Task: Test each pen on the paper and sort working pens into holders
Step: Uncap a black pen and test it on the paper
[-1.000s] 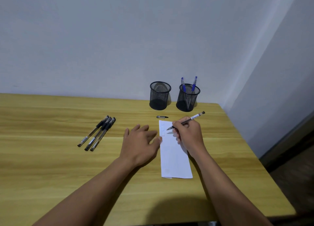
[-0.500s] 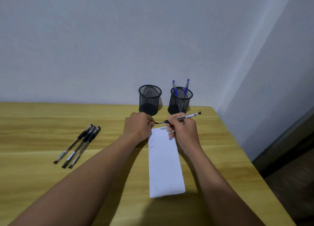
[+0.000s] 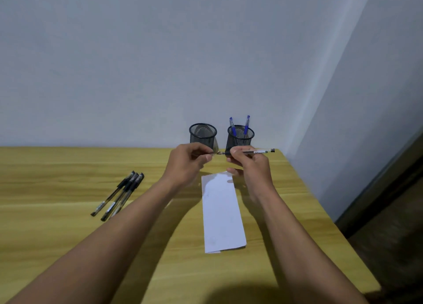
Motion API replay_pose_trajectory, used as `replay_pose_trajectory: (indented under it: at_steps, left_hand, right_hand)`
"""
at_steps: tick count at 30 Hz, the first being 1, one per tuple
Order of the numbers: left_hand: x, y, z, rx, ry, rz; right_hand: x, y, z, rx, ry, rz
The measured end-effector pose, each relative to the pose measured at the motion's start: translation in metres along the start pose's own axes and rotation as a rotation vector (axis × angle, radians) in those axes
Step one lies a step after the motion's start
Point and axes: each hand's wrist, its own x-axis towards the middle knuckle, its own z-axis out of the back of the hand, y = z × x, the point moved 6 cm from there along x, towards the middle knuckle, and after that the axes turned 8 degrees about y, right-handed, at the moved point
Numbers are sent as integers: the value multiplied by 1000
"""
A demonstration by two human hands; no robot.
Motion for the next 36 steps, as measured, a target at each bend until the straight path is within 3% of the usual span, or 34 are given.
replay_pose_trajectory:
  at_steps: [13, 19, 25, 28, 33, 36]
  left_hand:
    - [-27, -46, 8, -384, -10, 7]
    - [-36, -54, 16, -362, -30, 9]
    - [-42, -46, 26, -273, 59, 65]
    - [-35, -45, 40, -253, 44, 72]
    - [-15, -55, 35, -171, 35, 11]
    - [2, -47, 37, -103, -147, -30]
  right_hand:
    - [-28, 34, -26, 169, 169, -27]
    - [-35, 32, -34, 221, 191, -22]
    - [-38, 37, -22, 106, 242, -90]
    - [-29, 54, -5, -164, 218, 21]
    - [-18, 61, -24, -697, 381, 119]
    - [1, 61, -24, -833, 355, 137]
